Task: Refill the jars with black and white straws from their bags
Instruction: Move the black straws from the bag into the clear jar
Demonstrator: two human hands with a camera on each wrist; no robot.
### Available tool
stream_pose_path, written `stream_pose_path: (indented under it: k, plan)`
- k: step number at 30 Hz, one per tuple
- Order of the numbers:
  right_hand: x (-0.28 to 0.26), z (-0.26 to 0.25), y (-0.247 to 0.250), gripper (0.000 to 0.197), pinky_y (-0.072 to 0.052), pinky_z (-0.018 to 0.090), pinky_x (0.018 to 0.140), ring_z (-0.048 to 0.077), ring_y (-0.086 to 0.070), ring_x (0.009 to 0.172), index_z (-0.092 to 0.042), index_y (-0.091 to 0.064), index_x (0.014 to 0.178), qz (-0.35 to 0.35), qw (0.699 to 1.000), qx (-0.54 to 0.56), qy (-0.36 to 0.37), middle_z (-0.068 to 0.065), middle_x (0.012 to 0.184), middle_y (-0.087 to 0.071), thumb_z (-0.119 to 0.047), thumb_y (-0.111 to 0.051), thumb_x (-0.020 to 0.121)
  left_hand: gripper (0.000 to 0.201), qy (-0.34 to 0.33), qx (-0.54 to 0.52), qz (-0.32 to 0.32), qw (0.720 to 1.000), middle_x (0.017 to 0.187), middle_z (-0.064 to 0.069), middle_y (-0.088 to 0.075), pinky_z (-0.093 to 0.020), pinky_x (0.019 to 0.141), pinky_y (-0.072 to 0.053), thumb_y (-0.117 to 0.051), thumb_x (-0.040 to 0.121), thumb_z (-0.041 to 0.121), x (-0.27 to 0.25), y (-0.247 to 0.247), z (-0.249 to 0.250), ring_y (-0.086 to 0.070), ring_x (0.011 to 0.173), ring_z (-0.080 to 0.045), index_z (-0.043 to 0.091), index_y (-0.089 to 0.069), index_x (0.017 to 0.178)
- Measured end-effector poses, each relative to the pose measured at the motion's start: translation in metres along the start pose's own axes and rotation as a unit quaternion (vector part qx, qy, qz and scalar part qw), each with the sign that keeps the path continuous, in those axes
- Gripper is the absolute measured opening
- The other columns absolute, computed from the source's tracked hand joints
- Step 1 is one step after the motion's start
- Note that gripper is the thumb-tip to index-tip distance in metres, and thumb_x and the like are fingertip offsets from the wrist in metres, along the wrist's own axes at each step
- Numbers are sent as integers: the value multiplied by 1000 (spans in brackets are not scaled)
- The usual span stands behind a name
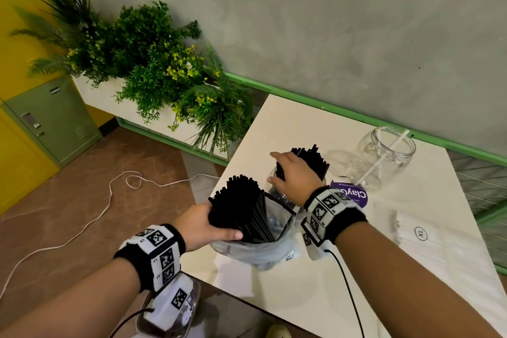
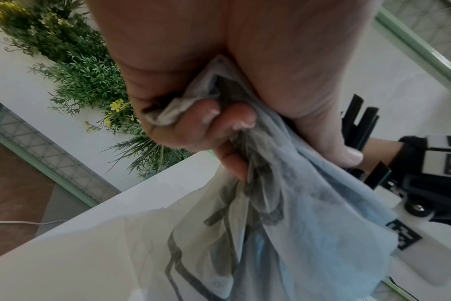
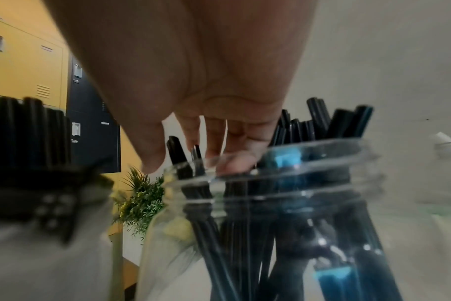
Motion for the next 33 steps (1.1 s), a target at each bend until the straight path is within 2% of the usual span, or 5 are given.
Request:
stream_pose_path:
  k: [8, 13, 19, 25, 33]
  plan:
    - [-17, 9, 6, 13, -46, 30, 82, 25, -62, 88, -3, -70, 93, 174, 980, 84, 43, 9, 95, -65, 1, -65, 82, 99, -5, 1, 6, 1000, 109, 15, -65, -24, 92, -48, -67, 35, 86, 2, 0, -3, -59, 104, -4, 30, -58, 116]
    - [-51, 38, 34, 15, -40, 5, 73, 11, -57, 78, -9, -71, 89, 258, 960, 103, 23, 1, 87, -66, 2, -70, 79, 98, -6, -6, 5, 1000, 105, 18, -63, -14, 83, -45, -65, 33, 88, 2, 3, -1, -59, 102, -2, 32, -57, 113]
    - [-61, 67, 21, 13, -47, 35, 80, 20, -53, 83, -15, -71, 87, 196, 978, 66, -33, -6, 86, -58, -3, -68, 83, 88, -6, 3, 14, 1000, 104, 14, -59, -10, 76, -41, -72, 48, 69, 2, 2, 9, -56, 102, -6, 22, -55, 121]
    - [-65, 61, 15, 13, -33, 3, 70, 16, -53, 74, -7, -74, 84, 210, 974, 71, -47, 4, 87, -63, 3, -71, 78, 104, -9, 0, 1, 1000, 103, 16, -57, -4, 71, -38, -67, 38, 81, 0, 2, 10, -55, 100, -4, 23, -54, 122]
    - [-26, 31, 53, 18, -47, 32, 82, 23, -57, 90, -6, -72, 91, 138, 990, -13, 34, 7, 95, -64, 6, -64, 81, 78, -5, 5, 6, 1000, 98, 19, -57, 0, 68, -37, -75, 57, 58, -1, 1, 10, -55, 98, -3, 21, -55, 122]
Point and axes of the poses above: each hand's wrist, its own x-axis towards the middle knuckle, its own y-axis out of the back of the hand, z = x × y, the point moved 2 cm from there along x, towards the middle knuckle
